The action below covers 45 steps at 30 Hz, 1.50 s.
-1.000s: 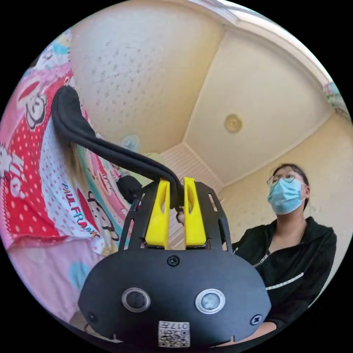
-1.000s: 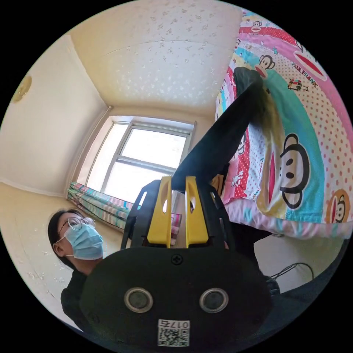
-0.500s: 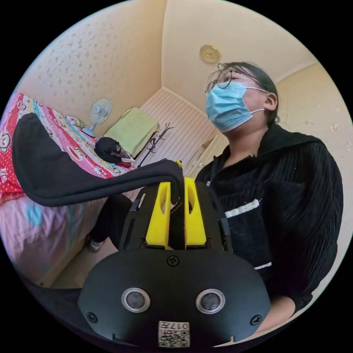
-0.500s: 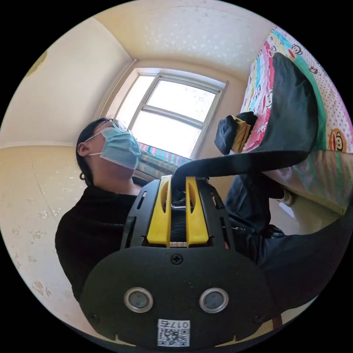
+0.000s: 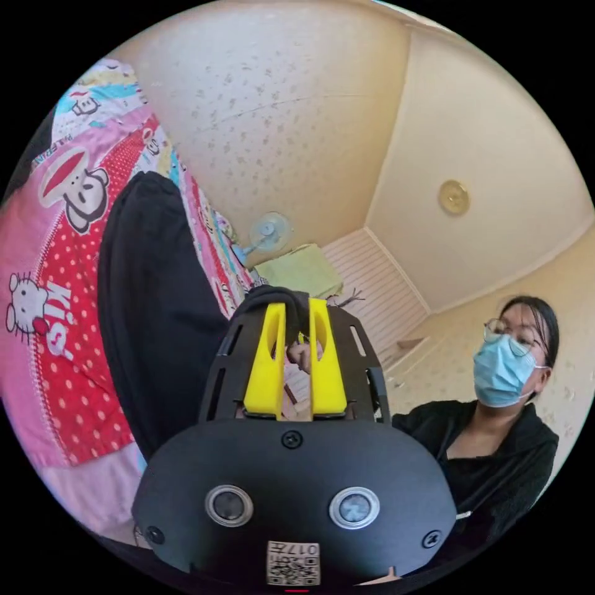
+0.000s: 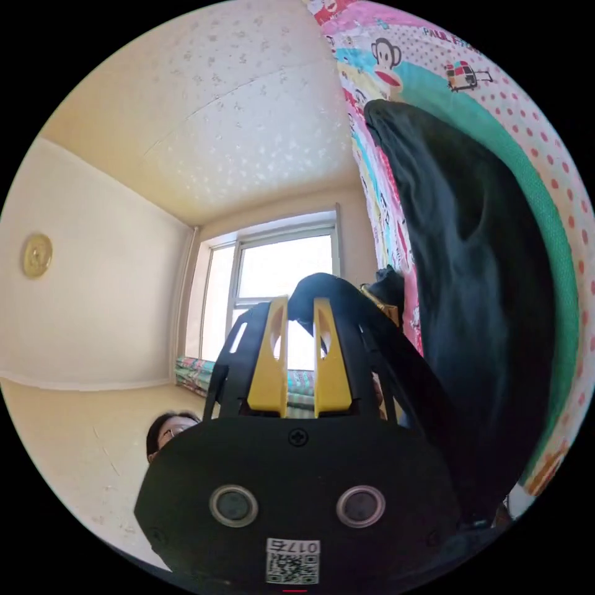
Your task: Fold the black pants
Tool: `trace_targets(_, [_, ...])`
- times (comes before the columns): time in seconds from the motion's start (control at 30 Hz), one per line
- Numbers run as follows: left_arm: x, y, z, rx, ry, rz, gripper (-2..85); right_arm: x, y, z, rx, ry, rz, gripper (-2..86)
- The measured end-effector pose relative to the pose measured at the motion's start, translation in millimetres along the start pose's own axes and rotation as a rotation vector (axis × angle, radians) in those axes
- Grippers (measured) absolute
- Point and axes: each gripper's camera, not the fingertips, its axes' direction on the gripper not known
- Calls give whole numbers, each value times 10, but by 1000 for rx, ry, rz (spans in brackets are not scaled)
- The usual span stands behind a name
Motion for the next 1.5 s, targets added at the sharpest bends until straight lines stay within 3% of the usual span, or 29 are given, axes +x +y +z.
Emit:
trace_targets(0.13, [-678, -247, 91, 3, -99, -135, 92, 598, -481, 191, 80, 139, 53, 74])
trace_targets(0.27, [-1031, -302, 126, 34, -18, -237, 145, 645, -440, 189, 191, 245, -69, 62])
trace_targets(0.33, [-920, -294, 56, 74, 22, -242, 160, 490, -313, 288, 155, 315, -161, 66])
trace_targets(0.43, [-275, -247, 8, 40, -21, -65, 147, 131, 132, 721, -37, 475, -396, 67])
trace_targets(0.53, [535, -29, 224, -134, -244, 151, 128, 11, 798, 1236, -231, 749, -616, 52])
trace_targets(0.6, [964, 300, 620, -335, -563, 283, 151, 165, 1156, 1519, -337, 970, -697, 39])
trace_targets(0.67, [994, 597, 947, -491, -832, 322, 182, 640, 1550, 1812, -459, 1395, -777, 21])
trace_targets(0.7, [1090, 813, 1078, -495, -924, 434, 182, 752, 1662, 1859, -473, 1438, -839, 15])
trace_targets(0.8, [1419, 1092, 1232, -447, -1064, 496, 183, 1010, 2216, 2090, -373, 1554, -1067, 7])
trace_targets(0.87, [1621, 1130, 1243, -471, -1117, 433, 180, 1042, 2598, 2420, -334, 1814, -1138, 5])
trace_targets(0.93, [1867, 1229, 1188, -460, -1134, 420, 169, 989, 2896, 2540, -119, 1952, -1153, 5])
trace_targets(1.0, [2278, 1530, 1140, -451, -1109, 560, 149, 976, 3262, 2617, -53, 1981, -1218, 6])
trace_targets(1.1, [2652, 1963, 1090, -463, -1012, 728, 132, 1009, 3923, 2686, -190, 1824, -1415, 10])
trace_targets(1.2, [2736, 2218, 1095, -556, -886, 731, 130, 1147, 4367, 2752, -286, 1791, -1476, 25])
trace_targets(1.27, [2742, 2283, 1139, -596, -906, 702, 133, 1341, 4468, 2817, -428, 1840, -1423, 53])
trace_targets(1.5, [3184, 2282, 1368, -617, -895, 775, 148, 1454, 4531, 3093, -621, 1856, -1438, 123])
